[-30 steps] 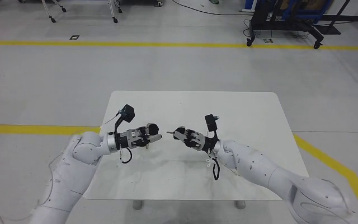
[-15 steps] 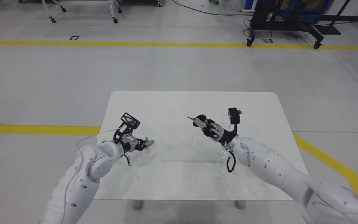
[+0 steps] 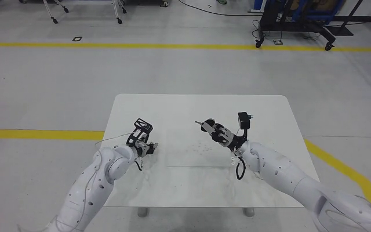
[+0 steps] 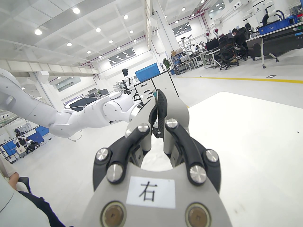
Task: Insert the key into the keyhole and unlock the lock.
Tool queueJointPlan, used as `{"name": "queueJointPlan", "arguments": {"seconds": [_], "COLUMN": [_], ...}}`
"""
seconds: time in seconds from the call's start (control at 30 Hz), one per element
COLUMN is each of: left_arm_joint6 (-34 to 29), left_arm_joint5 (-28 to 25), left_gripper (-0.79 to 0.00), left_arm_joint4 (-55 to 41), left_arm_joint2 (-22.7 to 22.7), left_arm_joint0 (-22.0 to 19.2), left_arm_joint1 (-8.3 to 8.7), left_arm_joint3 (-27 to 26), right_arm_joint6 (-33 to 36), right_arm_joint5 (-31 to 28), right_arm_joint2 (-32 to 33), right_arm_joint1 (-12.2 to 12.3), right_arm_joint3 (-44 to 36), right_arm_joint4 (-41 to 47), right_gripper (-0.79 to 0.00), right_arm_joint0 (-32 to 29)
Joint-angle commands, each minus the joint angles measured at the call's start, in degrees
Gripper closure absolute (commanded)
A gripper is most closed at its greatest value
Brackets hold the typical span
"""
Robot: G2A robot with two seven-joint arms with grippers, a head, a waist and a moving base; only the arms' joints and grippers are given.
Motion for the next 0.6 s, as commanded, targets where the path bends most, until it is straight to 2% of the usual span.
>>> {"name": "queueJointPlan", "arguments": {"seconds": [0.0, 0.3, 0.57], "left_arm_joint6": [-0.51, -3.45, -3.51], "left_arm_joint5": [1.04, 1.41, 2.48], "left_gripper": [0.000, 0.000, 0.000], "left_arm_joint4": [1.42, 2.99, 4.94], "left_arm_joint2": [-0.23, -0.37, -0.97], "left_arm_joint0": [0.38, 0.97, 0.85], "left_arm_joint1": [0.08, 0.09, 0.06], "left_arm_joint3": [-0.85, -1.71, -1.12], "right_arm_joint6": [0.00, 0.00, 0.00], "right_arm_joint5": [0.00, 0.00, 0.00], "right_arm_joint2": [0.00, 0.00, 0.00], "right_arm_joint1": [0.00, 0.00, 0.00], "right_arm_joint3": [0.00, 0.00, 0.00], "right_arm_joint4": [0.00, 0.00, 0.00], "right_gripper": [0.000, 0.000, 0.000], "right_arm_joint0": [0.00, 0.00, 0.00]}}
